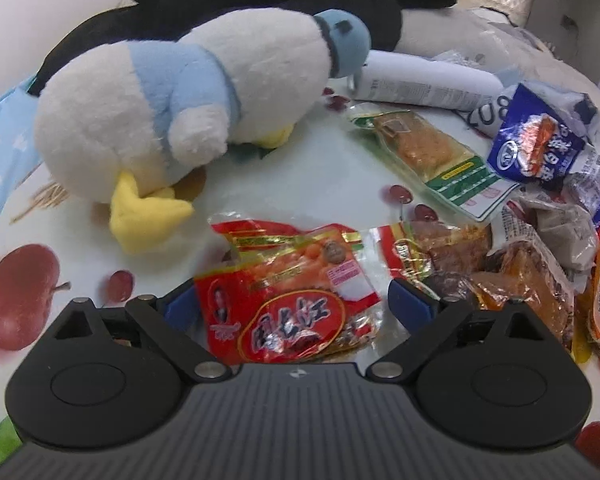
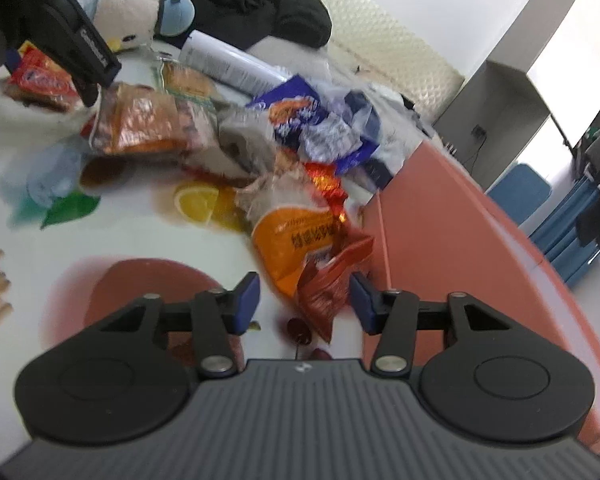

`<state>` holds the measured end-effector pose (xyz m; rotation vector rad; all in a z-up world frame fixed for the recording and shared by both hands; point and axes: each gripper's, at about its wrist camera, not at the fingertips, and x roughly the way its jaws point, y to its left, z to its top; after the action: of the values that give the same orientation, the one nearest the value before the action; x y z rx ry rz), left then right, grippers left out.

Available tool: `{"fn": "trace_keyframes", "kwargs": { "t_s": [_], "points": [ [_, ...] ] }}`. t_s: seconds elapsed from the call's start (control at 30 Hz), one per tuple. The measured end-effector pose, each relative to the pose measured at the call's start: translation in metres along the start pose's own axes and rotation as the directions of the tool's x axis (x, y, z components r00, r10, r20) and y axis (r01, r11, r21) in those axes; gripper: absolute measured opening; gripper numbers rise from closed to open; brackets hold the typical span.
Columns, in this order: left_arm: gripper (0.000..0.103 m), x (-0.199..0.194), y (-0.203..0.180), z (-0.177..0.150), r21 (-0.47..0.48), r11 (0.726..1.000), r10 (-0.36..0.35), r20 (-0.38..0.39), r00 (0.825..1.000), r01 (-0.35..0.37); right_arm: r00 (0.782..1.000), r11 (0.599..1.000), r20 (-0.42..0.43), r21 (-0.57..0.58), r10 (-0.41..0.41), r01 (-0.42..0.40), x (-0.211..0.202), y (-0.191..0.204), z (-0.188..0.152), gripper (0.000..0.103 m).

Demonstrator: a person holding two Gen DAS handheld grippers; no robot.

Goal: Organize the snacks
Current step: 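Reach the right tool to the red strip snack while the left tool reaches the red packet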

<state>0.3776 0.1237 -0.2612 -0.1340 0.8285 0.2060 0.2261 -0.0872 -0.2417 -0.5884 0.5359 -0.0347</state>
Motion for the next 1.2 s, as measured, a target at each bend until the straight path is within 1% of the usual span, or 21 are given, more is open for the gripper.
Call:
{"fn": "trace_keyframes", "kwargs": {
  "t_s": [0.03,0.07,0.1,0.13,0.17,0.2,0.3,0.47,0.7,0.8,0.9,1.0,1.1,1.2],
  "points": [
    [0.097,0.002,-0.003,-0.002,0.026,1.000,0.007,0.005,1.000,-0.007,1.000,1.000,-0.001,-0.005,-0.009,0.009,0.001,0.000,-0.002,0.046],
    [0.096,0.003,-0.005,-0.003,0.047,0.999,0.014,0.012,1.000,-0.015,1.000,1.000,-0.005,-0.009,-0.009,0.009,0.003,0.000,-0.004,0.039],
    [0.094,0.002,-0.005,-0.004,0.038,0.999,0.008,0.019,1.000,-0.009,1.000,1.000,-0.010,-0.006,-0.003,0.003,0.004,0.000,-0.005,0.035],
    [0.090,0.002,-0.005,-0.004,0.028,1.000,0.007,0.023,1.000,-0.007,1.000,1.000,-0.015,-0.005,-0.005,0.005,0.005,0.001,-0.006,0.030],
    [0.087,0.001,-0.006,-0.003,0.031,0.999,0.007,0.025,1.000,-0.008,1.000,1.000,-0.011,-0.011,-0.011,0.011,0.005,0.002,-0.008,0.028],
    [0.083,0.000,-0.005,-0.004,0.033,0.999,0.007,0.028,1.000,-0.008,1.000,1.000,-0.006,-0.022,-0.015,0.015,0.004,0.002,-0.008,0.028],
    [0.079,-0.005,-0.004,-0.006,0.038,0.999,0.003,0.034,0.999,-0.005,1.000,1.000,-0.004,-0.019,0.000,0.000,-0.001,0.000,-0.009,0.027],
    [0.077,-0.023,-0.001,-0.020,0.047,0.999,-0.008,0.035,0.999,0.006,1.000,0.999,0.010,-0.036,0.026,-0.025,-0.018,0.000,-0.014,0.026],
    [0.075,-0.059,-0.002,-0.050,0.035,0.997,-0.066,0.009,0.998,0.066,0.997,0.994,0.029,-0.091,0.069,-0.066,-0.048,0.003,-0.028,0.026],
    [0.075,-0.078,0.000,-0.065,0.007,0.996,-0.087,-0.006,0.996,0.087,0.995,0.990,0.037,-0.107,0.095,-0.090,-0.063,0.003,-0.033,0.026],
    [0.075,-0.098,0.002,-0.080,-0.027,0.993,-0.113,-0.024,0.993,0.113,0.990,0.984,0.048,-0.127,0.133,-0.126,-0.081,0.003,-0.040,0.026],
    [0.075,-0.116,0.001,-0.097,-0.026,0.992,-0.122,-0.038,0.992,0.121,0.983,0.976,0.048,-0.141,0.176,-0.167,-0.100,0.003,-0.047,0.026],
    [0.075,-0.130,-0.002,-0.110,-0.016,0.990,-0.141,-0.052,0.989,0.141,0.972,0.964,0.051,-0.154,0.228,-0.218,-0.119,0.004,-0.052,0.026],
    [0.075,-0.143,-0.001,-0.121,-0.039,0.984,-0.176,-0.060,0.982,0.174,0.961,0.951,0.040,-0.161,0.273,-0.263,-0.134,0.007,-0.057,0.026]
  ]
}}
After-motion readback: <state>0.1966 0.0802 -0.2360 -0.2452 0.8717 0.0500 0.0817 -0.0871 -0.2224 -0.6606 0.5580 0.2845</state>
